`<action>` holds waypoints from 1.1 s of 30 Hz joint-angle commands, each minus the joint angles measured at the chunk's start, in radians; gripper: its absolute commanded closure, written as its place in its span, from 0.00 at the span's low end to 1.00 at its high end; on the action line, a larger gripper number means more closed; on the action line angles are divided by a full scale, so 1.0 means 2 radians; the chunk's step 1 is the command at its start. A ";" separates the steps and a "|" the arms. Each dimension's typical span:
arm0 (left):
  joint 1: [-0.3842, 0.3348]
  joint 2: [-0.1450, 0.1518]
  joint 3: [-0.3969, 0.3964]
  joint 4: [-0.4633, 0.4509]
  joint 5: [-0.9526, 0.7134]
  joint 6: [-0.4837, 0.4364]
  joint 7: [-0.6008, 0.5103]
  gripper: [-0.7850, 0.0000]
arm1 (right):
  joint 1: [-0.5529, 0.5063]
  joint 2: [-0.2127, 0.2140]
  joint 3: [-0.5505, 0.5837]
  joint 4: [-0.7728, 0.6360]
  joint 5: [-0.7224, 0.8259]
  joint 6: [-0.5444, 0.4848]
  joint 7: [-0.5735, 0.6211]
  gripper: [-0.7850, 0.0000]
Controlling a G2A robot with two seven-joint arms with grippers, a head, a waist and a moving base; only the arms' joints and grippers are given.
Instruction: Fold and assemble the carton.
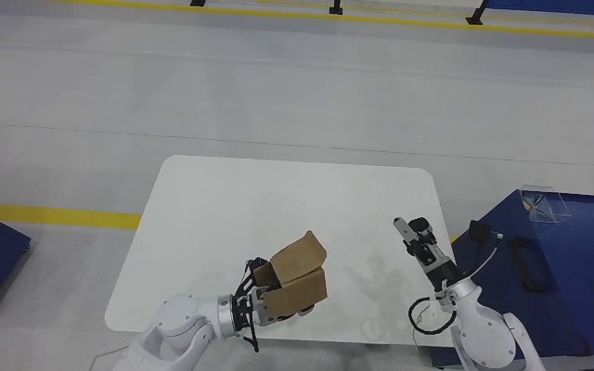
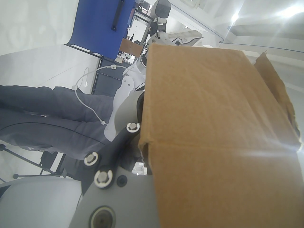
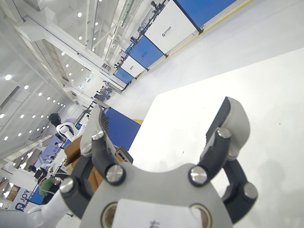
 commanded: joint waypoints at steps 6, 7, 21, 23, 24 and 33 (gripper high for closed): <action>-0.001 -0.002 -0.005 -0.019 -0.011 0.037 0.061 1.00 | 0.000 0.000 0.000 0.000 0.000 0.000 0.001 0.00; -0.001 -0.003 -0.005 -0.042 -0.024 0.068 0.099 1.00 | 0.000 0.000 0.000 0.000 0.000 0.000 0.001 0.00; -0.031 -0.090 0.114 -0.159 -0.574 -0.083 0.834 1.00 | 0.000 0.000 0.000 0.000 0.000 0.000 0.001 0.00; -0.057 -0.102 0.129 -0.129 -0.591 -0.154 0.887 1.00 | 0.000 0.000 0.000 0.000 0.000 0.000 0.001 0.00; -0.068 -0.108 0.135 -0.114 -0.604 -0.187 0.907 1.00 | 0.000 0.000 0.000 0.000 0.000 0.000 0.001 0.00; -0.168 -0.152 0.185 0.042 -0.573 -0.345 1.025 1.00 | 0.000 0.000 0.000 0.000 0.000 0.000 0.001 0.00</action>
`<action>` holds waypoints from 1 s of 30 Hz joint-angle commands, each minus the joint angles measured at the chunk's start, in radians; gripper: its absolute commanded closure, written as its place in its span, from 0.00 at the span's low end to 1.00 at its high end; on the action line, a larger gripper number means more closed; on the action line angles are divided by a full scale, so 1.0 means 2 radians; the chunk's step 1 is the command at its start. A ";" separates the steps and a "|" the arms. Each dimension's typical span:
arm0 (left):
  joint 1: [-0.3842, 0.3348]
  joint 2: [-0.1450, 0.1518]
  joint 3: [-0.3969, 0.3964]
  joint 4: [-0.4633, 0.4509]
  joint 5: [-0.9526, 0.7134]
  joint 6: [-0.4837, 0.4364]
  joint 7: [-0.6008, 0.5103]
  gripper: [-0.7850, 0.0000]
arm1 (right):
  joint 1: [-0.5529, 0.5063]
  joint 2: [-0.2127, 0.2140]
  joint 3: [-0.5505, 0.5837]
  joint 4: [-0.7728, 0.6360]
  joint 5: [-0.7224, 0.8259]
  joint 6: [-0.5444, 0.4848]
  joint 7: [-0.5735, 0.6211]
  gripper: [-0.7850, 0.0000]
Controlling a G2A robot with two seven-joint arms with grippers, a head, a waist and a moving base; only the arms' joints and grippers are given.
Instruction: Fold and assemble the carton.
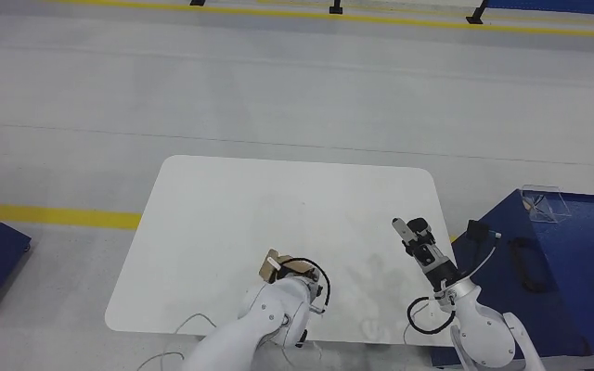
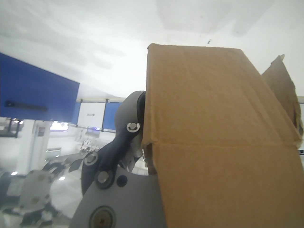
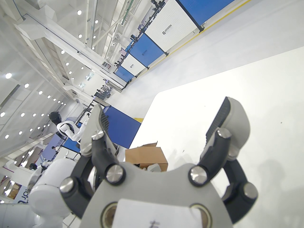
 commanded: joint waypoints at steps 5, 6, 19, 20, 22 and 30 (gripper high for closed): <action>-0.040 -0.027 0.022 0.103 -0.006 -0.043 0.025 1.00 | 0.000 0.000 0.000 0.000 0.000 0.000 0.000 0.00; -0.044 -0.032 0.025 0.116 -0.010 -0.043 0.023 1.00 | 0.000 0.000 0.000 0.000 0.000 0.000 0.000 0.00; -0.047 -0.055 0.015 0.105 -0.001 -0.022 -0.002 0.00 | 0.000 0.000 0.000 0.000 0.000 0.000 0.000 0.00; -0.039 -0.051 0.007 0.079 0.017 -0.016 0.006 0.00 | 0.000 0.000 0.000 0.000 0.000 0.000 0.000 0.00; -0.010 -0.040 -0.011 0.007 0.062 0.004 0.016 0.00 | 0.000 0.000 0.000 0.000 0.000 0.000 0.000 0.00; 0.153 0.017 -0.085 -0.232 0.192 0.310 -0.142 0.00 | 0.000 0.000 0.000 0.000 0.000 0.000 0.000 0.00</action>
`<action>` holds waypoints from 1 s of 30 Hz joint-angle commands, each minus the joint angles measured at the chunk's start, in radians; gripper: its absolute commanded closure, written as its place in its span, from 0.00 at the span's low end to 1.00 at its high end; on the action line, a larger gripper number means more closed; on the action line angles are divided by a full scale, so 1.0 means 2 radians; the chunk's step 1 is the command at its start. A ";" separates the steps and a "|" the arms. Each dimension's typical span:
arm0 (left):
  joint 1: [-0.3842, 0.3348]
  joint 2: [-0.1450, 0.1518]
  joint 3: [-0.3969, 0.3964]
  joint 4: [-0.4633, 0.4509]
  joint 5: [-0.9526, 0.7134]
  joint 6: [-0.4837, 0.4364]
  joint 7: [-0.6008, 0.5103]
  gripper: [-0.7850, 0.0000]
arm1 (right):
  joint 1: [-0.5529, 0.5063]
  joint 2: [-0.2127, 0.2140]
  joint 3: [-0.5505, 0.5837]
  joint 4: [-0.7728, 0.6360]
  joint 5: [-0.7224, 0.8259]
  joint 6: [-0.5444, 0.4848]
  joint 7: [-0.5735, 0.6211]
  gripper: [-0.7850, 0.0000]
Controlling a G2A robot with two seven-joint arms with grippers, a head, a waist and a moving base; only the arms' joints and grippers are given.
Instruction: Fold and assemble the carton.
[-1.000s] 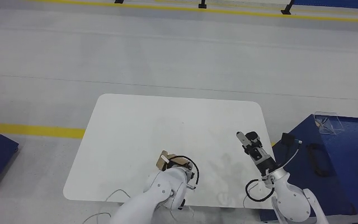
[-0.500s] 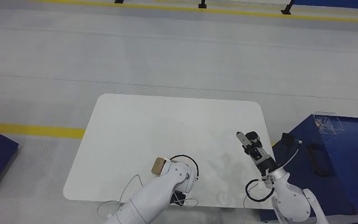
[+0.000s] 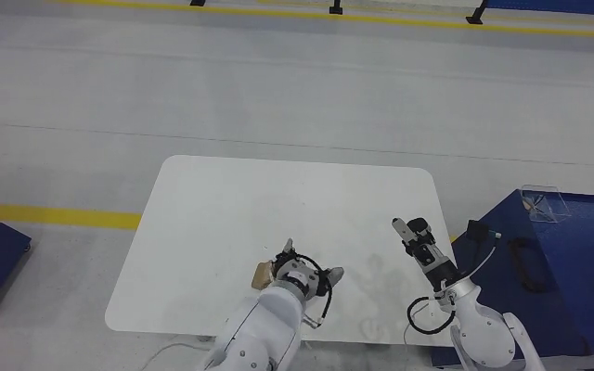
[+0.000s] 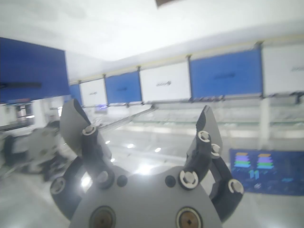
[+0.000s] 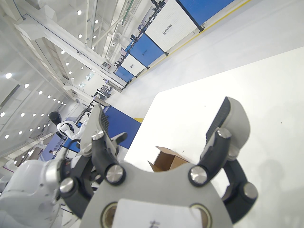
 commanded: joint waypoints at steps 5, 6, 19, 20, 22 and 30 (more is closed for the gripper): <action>0.108 0.033 -0.067 -0.002 0.078 0.182 -0.219 0.00 | 0.000 0.000 0.000 0.000 0.000 0.000 0.000 0.00; 0.108 0.033 -0.067 -0.002 0.078 0.182 -0.219 0.00 | 0.000 0.000 0.000 0.000 0.000 0.000 0.000 0.00; 0.109 0.039 -0.061 -0.004 0.202 0.192 -0.192 0.00 | 0.043 -0.001 -0.058 0.002 -0.158 0.040 0.025 0.00; 0.117 0.042 -0.049 -0.010 0.243 0.208 -0.187 0.00 | 0.056 -0.001 -0.075 0.007 -0.186 0.049 0.036 0.00; 0.132 0.047 -0.040 -0.020 0.320 0.245 -0.150 0.00 | 0.084 -0.004 -0.107 0.024 -0.224 0.065 0.053 0.00; 0.157 0.049 -0.016 0.018 0.398 0.344 -0.101 0.00 | 0.195 -0.023 -0.230 0.152 -0.337 0.108 0.069 0.00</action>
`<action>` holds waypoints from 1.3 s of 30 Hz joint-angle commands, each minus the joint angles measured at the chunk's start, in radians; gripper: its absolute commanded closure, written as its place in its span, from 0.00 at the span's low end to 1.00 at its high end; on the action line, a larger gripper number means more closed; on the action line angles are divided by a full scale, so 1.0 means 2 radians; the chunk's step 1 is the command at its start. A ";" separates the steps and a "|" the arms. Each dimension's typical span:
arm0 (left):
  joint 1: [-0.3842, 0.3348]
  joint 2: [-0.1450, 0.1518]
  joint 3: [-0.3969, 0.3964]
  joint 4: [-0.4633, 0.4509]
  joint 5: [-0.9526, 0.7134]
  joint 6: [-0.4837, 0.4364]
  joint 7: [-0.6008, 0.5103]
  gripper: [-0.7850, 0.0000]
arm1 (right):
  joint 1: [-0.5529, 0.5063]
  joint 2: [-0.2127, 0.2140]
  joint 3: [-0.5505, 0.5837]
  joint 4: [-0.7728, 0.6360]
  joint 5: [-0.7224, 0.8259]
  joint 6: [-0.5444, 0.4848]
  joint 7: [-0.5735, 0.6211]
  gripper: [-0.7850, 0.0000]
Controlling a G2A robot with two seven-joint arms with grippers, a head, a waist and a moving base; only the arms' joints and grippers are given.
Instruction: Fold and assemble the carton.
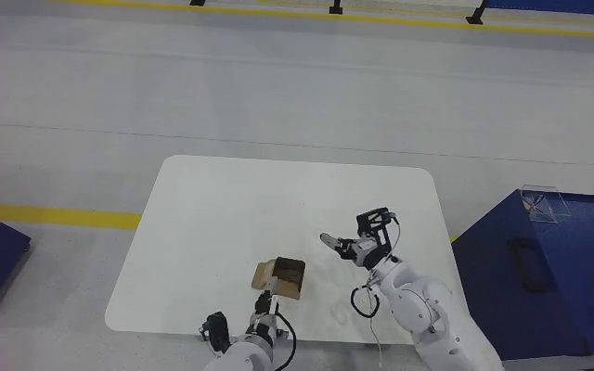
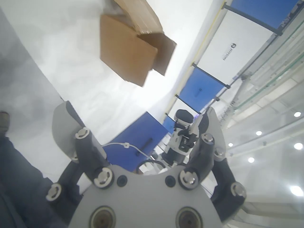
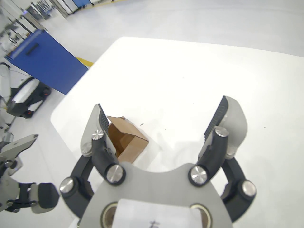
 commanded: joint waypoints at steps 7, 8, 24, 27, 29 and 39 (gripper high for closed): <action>-0.057 -0.024 0.020 0.101 -0.043 0.036 0.051 0.00 | 0.075 -0.026 -0.098 0.106 -0.045 0.025 -0.006 0.00; -0.063 -0.027 0.022 0.105 -0.049 0.036 0.054 0.00 | 0.079 -0.028 -0.107 0.113 -0.048 0.027 -0.006 0.00; -0.125 -0.057 0.021 0.175 -0.105 0.057 0.090 0.00 | 0.087 -0.046 -0.144 0.140 -0.077 0.025 0.005 0.00; -0.138 -0.064 0.024 0.196 -0.117 0.059 0.100 0.00 | 0.088 -0.048 -0.147 0.146 -0.082 0.025 0.014 0.00; -0.145 -0.069 0.026 0.210 -0.125 0.057 0.108 0.00 | 0.090 -0.050 -0.149 0.150 -0.089 0.025 0.018 0.00; -0.154 -0.085 0.023 0.225 -0.148 0.034 0.136 0.00 | 0.089 -0.053 -0.133 0.145 -0.085 0.024 0.006 0.00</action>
